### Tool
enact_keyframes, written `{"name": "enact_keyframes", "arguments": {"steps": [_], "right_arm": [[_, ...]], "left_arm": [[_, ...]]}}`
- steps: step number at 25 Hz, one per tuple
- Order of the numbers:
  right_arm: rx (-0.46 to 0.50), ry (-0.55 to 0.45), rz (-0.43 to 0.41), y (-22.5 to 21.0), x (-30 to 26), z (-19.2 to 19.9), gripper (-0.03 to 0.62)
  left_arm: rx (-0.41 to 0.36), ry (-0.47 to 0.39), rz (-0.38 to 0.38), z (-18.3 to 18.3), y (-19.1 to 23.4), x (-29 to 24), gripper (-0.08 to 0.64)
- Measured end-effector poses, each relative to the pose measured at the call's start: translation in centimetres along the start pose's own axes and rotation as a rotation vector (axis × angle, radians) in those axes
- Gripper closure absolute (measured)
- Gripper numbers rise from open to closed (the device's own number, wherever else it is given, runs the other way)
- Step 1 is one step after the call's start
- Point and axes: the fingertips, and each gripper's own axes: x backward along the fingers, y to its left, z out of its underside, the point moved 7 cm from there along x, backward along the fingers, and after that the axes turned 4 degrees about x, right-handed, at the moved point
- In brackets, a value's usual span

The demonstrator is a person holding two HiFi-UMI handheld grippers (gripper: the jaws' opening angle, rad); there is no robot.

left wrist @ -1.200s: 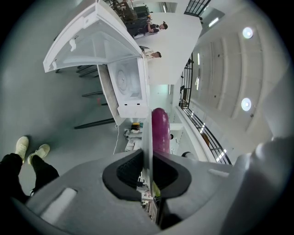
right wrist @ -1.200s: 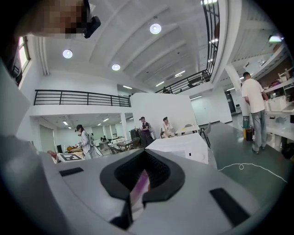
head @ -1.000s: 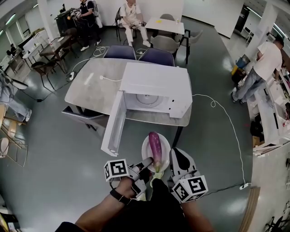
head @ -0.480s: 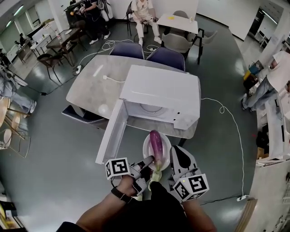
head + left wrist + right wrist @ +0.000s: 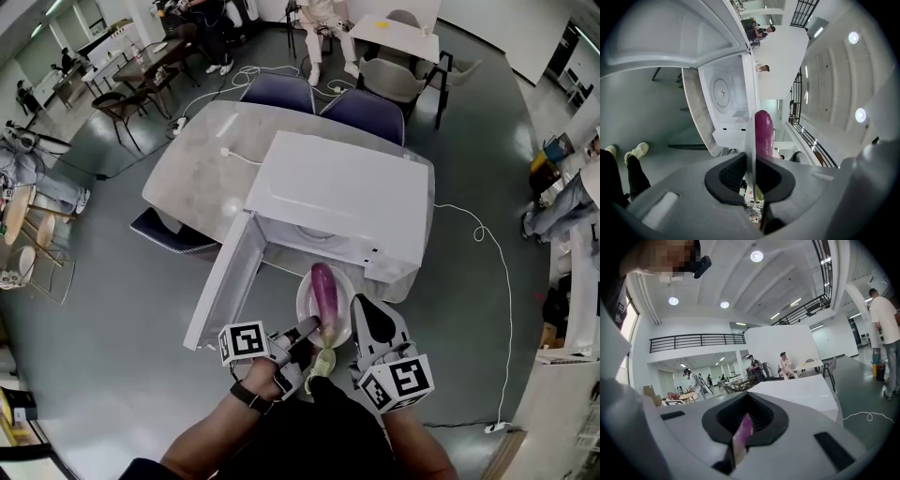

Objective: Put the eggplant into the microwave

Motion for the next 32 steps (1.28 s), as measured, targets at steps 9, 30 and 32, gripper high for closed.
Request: {"name": "enact_keyframes", "arguments": {"steps": [9,30,32], "right_arm": [[-0.027,0.021,-0.054,-1.6,-3.1,0.5,0.591],[-0.060,0.064,0.018,-2.8,-9.7,7.5,0.591],[-0.060,0.067,0.022,-3.0,-10.0,8.2,0.591]], "left_arm": [[0.043,-0.060,-0.012,-2.8,2.4,-1.9,0.522],[0.052,-0.089,-0.027,-12.2,11.5,-8.6,0.522],[0.060,-0.099,-0.027,-13.0,12.5,-9.3,0.522]]}}
